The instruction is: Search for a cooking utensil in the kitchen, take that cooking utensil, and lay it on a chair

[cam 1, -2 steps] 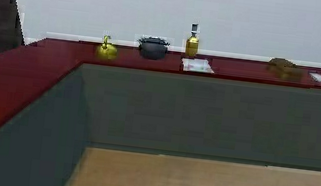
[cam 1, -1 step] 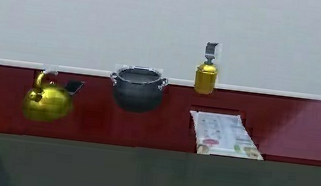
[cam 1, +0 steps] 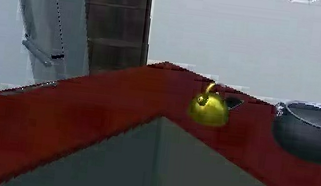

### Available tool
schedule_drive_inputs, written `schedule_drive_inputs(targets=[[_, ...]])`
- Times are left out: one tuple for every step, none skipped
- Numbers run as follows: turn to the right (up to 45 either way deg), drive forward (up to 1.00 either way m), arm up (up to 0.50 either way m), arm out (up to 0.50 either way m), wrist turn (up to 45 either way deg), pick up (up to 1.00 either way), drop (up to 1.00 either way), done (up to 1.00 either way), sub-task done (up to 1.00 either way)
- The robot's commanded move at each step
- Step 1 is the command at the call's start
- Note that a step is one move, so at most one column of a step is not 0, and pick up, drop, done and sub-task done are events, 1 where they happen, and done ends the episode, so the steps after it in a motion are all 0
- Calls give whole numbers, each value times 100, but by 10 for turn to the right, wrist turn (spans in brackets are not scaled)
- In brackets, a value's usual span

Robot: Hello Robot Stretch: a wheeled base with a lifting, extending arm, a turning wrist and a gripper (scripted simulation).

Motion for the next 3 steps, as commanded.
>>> schedule_drive_inputs(targets=[[-450, 0, 0, 0, 0, 0, 0, 0, 0], [-270, 0, 0, 0, 0, 0, 0, 0, 0], [450, 0, 0, 0, 0, 0, 0, 0, 0]])
